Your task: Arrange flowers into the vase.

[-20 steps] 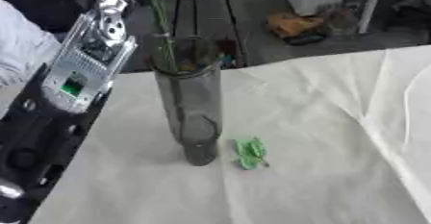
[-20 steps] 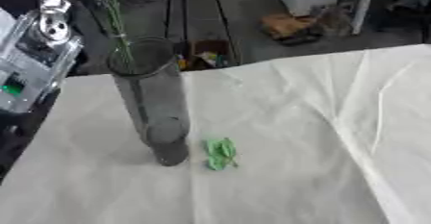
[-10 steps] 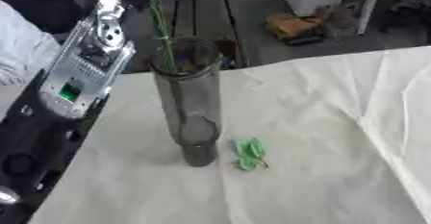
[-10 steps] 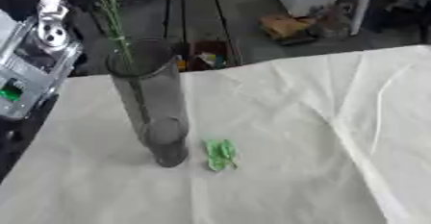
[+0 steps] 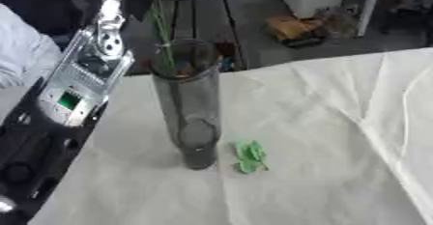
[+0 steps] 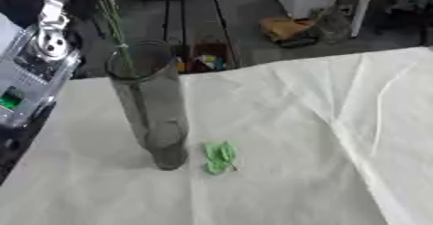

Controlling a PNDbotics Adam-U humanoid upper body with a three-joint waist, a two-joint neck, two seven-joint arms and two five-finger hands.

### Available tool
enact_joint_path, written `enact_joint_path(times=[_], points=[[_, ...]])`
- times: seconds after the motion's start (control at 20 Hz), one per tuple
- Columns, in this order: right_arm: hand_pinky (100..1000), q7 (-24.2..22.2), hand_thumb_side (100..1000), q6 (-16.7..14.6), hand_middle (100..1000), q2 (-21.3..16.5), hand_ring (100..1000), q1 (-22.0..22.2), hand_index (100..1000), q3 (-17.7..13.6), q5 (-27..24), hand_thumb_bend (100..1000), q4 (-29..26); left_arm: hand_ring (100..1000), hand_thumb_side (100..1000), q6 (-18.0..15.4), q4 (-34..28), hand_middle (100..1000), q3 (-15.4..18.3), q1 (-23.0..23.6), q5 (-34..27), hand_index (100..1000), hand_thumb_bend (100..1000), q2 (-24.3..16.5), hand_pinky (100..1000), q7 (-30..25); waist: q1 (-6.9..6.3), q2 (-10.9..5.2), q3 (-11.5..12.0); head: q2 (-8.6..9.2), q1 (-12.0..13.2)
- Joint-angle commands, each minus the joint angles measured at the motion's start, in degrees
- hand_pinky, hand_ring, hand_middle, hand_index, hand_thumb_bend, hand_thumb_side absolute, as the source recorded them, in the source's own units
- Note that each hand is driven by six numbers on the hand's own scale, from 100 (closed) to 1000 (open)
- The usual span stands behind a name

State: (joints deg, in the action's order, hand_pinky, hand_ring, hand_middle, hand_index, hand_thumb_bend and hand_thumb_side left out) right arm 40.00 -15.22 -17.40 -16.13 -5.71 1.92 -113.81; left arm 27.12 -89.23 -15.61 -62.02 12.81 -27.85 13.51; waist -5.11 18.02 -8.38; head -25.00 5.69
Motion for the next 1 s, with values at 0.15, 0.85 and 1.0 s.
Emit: enact_joint_path(times=[0.15,0.85,1.0], points=[[472,0.04,940,0.13,346,-0.64,460,-0.44,648,-0.52,-0.24,100,-0.79,794,1000,-2.04,-0.60,824,-1.04,-0.35,2.84,750,100,-2.33,540,-3.77,0.31,-0.90,0.01,0.72,-0.19],[472,0.17,942,0.18,345,-0.55,460,-0.34,648,-0.52,-0.33,100,-0.79,821,1000,-3.41,-1.49,857,1.13,0.46,9.76,784,100,-2.86,581,-13.81,0.53,-0.69,0.26,0.77,-0.34],[472,0.12,943,0.21,345,-0.56,460,-0.34,648,-0.52,-0.32,100,-0.79,826,1000,-3.52,-1.69,863,1.23,0.61,10.62,801,100,-3.00,594,-14.97,0.52,-0.70,0.34,0.81,-0.34]])
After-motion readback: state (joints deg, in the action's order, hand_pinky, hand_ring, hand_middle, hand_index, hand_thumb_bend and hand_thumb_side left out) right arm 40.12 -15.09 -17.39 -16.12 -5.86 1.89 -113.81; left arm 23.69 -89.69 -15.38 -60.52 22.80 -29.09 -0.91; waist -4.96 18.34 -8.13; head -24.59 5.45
